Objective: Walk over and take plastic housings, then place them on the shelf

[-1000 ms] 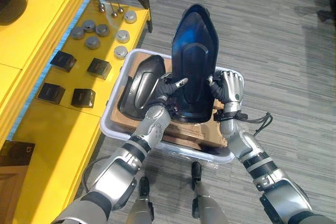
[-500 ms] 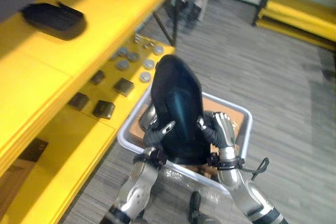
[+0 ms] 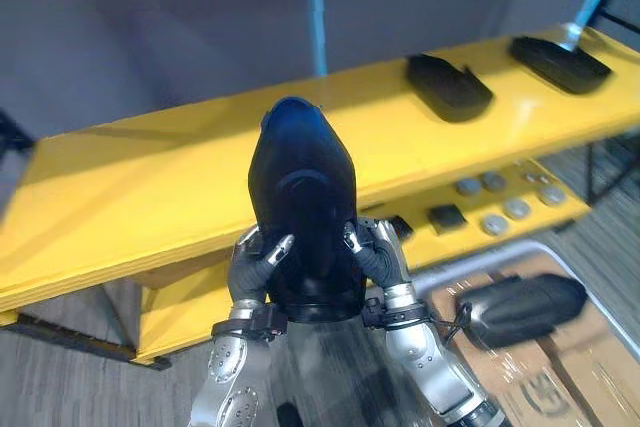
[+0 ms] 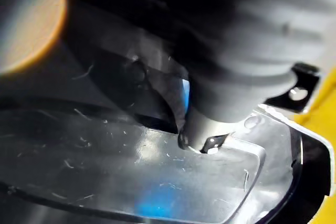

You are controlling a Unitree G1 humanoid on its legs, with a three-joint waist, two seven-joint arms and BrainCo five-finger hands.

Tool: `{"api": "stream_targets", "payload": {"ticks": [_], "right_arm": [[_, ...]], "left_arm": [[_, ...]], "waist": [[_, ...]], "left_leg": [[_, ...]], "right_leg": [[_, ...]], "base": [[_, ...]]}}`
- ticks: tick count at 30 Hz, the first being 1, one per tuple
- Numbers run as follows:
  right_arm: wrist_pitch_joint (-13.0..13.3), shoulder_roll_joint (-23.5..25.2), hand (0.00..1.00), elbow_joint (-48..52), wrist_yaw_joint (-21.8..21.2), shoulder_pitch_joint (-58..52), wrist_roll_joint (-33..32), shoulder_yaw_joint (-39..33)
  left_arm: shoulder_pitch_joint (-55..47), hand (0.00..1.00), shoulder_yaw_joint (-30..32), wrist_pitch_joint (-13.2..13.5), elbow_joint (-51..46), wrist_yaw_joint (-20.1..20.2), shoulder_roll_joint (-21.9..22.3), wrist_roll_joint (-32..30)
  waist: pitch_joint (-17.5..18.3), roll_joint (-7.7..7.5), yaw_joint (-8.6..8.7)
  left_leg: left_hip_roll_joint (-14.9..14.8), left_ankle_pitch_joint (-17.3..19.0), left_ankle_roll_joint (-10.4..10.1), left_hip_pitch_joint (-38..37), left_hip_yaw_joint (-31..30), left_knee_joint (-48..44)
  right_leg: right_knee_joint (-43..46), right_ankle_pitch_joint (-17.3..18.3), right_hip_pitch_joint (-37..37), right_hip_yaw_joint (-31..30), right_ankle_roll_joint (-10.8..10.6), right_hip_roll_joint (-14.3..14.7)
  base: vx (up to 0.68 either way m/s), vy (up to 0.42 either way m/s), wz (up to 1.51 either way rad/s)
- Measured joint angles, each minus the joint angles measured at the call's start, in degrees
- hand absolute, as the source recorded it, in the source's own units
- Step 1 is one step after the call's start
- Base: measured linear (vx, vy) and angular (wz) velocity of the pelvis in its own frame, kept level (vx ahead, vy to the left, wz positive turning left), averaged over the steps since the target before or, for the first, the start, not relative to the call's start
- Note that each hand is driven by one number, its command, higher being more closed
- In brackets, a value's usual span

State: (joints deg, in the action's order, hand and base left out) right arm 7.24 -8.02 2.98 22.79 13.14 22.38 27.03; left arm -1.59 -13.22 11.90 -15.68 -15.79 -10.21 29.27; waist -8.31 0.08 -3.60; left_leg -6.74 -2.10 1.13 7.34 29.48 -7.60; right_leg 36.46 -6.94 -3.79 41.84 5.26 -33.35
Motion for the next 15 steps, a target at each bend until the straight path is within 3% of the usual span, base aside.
{"api": "stream_targets", "payload": {"ticks": [1, 2, 4, 5, 7, 8, 9, 11, 13, 15], "right_arm": [[0.71, 0.95, 0.00, -0.44, -1.19, 0.50, -1.86, -0.11], [1.25, 1.77, 0.00, -0.38, -1.59, 0.84, -3.49, -0.30], [2.56, 1.56, 0.00, -0.36, -2.84, 0.38, -6.27, -1.22], [3.20, 1.28, 0.00, -0.30, -3.83, -0.06, -7.91, -1.88], [3.81, 1.35, 0.00, 0.70, -4.77, -1.90, -9.01, -3.06], [4.06, 1.99, 0.00, 1.33, -5.00, -3.92, -9.10, -3.59], [4.23, 1.85, 0.00, 1.17, -5.21, -5.27, -9.58, -3.59], [4.68, 1.81, 0.00, 1.22, -5.73, -6.44, -9.90, -3.72], [4.75, 1.55, 0.00, 1.31, -7.03, -7.68, -10.03, -5.14], [4.67, 1.48, 0.00, 2.28, -8.32, -10.23, -10.03, -6.99]], "left_arm": [[-0.19, 1.00, 1.11, 0.29, -1.59, -0.34, -0.57, -2.99], [-0.13, 1.00, 1.65, 0.62, -2.93, -0.66, -0.69, -5.11], [0.11, 1.00, 1.24, 0.79, -3.34, -0.86, -0.50, -7.26], [0.36, 1.00, 0.81, 0.82, -3.33, -0.86, -0.54, -8.10], [0.83, 1.00, -0.31, 0.78, -3.23, -0.85, -1.43, -8.19], [0.87, 1.00, -1.20, 0.80, -3.21, -0.84, -2.62, -8.36], [-0.26, 1.00, -1.33, 0.59, -2.98, -0.78, -1.89, -8.70], [-0.77, 1.00, -1.38, 0.40, -2.63, -0.21, -1.36, -8.92], [-0.12, 1.00, -1.78, 0.11, -0.90, 0.60, -1.08, -9.25], [0.93, 1.00, -2.38, -1.00, 1.14, 1.88, 0.10, -9.26]], "waist": [[-0.22, 0.38, 0.86], [-0.34, 0.59, 2.37], [-0.41, 0.66, 3.48], [-0.40, 0.65, 4.27], [0.06, -0.19, 4.60], [0.55, -1.65, 4.27], [1.11, -0.39, 3.36], [1.40, 1.30, 3.02], [1.41, 1.29, 3.32], [1.40, 1.29, 4.71]], "left_leg": [[-0.32, 0.90, 0.04, -1.43, -3.11, 0.85], [-0.34, 0.99, 0.20, -2.16, -6.65, 2.35], [0.26, 0.98, 0.18, -3.05, -10.68, 3.22], [1.21, 0.58, -0.42, -3.34, -13.48, 3.54], [3.51, 0.58, -0.72, -3.77, -17.06, 4.04], [6.10, 0.93, -1.35, -4.37, -19.00, 4.33], [5.95, 1.38, -2.12, -4.62, -19.95, 4.74], [3.98, 2.01, -3.08, -3.38, -20.32, 4.24], [2.31, 2.36, -3.73, -2.61, -20.99, 3.84], [1.87, 2.40, -4.08, -2.94, -22.30, 4.09]], "right_leg": [[8.92, 2.27, 5.72, -12.07, -3.17, 2.84], [14.40, 10.88, 10.88, -21.08, -6.13, 9.12], [10.90, 16.11, 14.46, -27.57, -7.35, 16.23], [3.02, 17.32, 15.89, -31.02, -8.08, 19.57], [-11.11, 15.51, 16.97, -34.67, -8.48, 21.28], [-18.30, 6.79, 17.24, -35.63, -10.36, 20.29], [-19.69, 8.50, 15.73, -34.72, -11.65, 20.15], [-25.22, 7.12, 13.78, -33.27, -10.94, 22.16], [-29.94, 5.23, 11.73, -31.73, -10.17, 24.08], [-32.97, 4.59, 9.25, -30.03, -10.04, 24.76]], "base": [[0.18, 0.105, 1.14], [0.23, 0.030, 1.27], [0.21, -0.053, 1.35], [0.22, -0.079, 1.64], [0.24, -0.163, 1.37], [0.22, -0.207, 0.87], [0.23, -0.171, 0.63], [0.23, -0.131, 0.07], [0.13, -0.066, 0.13], [0.16, -0.073, 0.27]]}}
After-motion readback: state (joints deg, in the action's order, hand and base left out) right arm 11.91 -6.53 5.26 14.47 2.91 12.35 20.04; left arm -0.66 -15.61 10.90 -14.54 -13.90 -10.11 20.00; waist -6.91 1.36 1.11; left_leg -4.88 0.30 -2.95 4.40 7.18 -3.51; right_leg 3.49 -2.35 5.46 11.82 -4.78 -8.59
